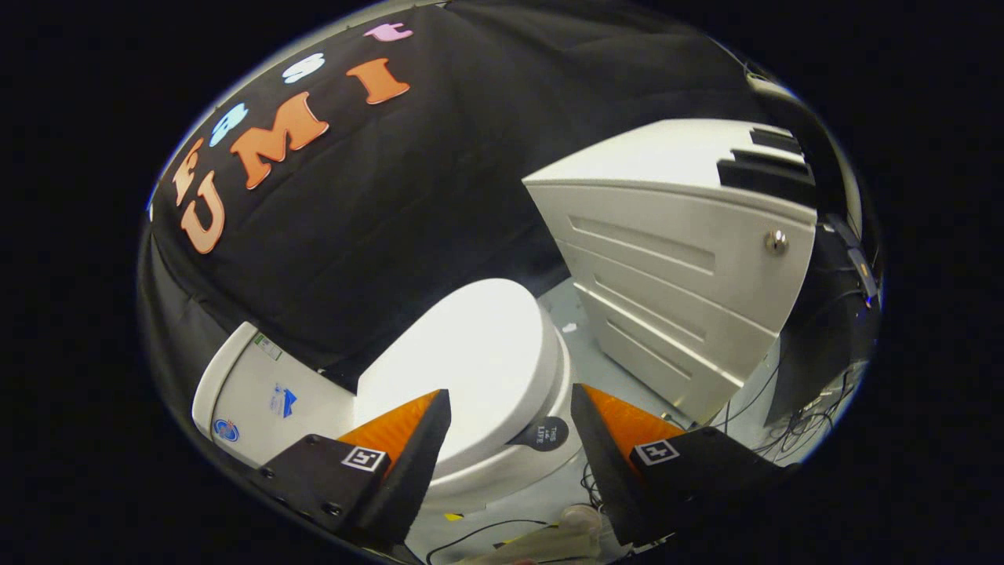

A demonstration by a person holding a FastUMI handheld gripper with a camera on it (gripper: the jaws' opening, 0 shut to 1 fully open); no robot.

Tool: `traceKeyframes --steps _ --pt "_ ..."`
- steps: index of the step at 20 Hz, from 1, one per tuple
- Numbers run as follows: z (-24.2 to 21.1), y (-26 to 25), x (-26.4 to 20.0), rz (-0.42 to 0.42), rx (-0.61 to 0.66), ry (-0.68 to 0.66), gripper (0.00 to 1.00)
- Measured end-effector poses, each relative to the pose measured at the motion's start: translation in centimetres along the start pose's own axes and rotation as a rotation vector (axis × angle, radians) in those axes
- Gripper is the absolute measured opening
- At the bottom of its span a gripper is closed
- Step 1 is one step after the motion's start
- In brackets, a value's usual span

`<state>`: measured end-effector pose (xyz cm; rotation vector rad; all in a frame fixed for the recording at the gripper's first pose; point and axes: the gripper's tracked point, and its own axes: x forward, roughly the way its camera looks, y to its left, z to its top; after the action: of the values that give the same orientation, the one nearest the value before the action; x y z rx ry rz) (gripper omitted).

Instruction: Open the toilet lid.

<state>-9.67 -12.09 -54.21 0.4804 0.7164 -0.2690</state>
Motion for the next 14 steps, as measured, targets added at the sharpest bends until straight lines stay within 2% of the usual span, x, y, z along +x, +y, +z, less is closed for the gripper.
traceKeyframes --steps 5,8,10,13,14 --pt "-4.4 -2.4 2.8 -0.003 0.185 0.119 0.97" --pt "-5.3 -4.1 4.7 -0.007 0.307 0.128 0.87" --pt "-6.1 -4.7 5.8 -0.002 0.383 0.149 0.78" --pt "-6.4 -3.8 7.3 0.057 0.456 0.173 0.65" --pt "-6.5 -3.7 7.8 0.070 0.458 0.182 0.50"
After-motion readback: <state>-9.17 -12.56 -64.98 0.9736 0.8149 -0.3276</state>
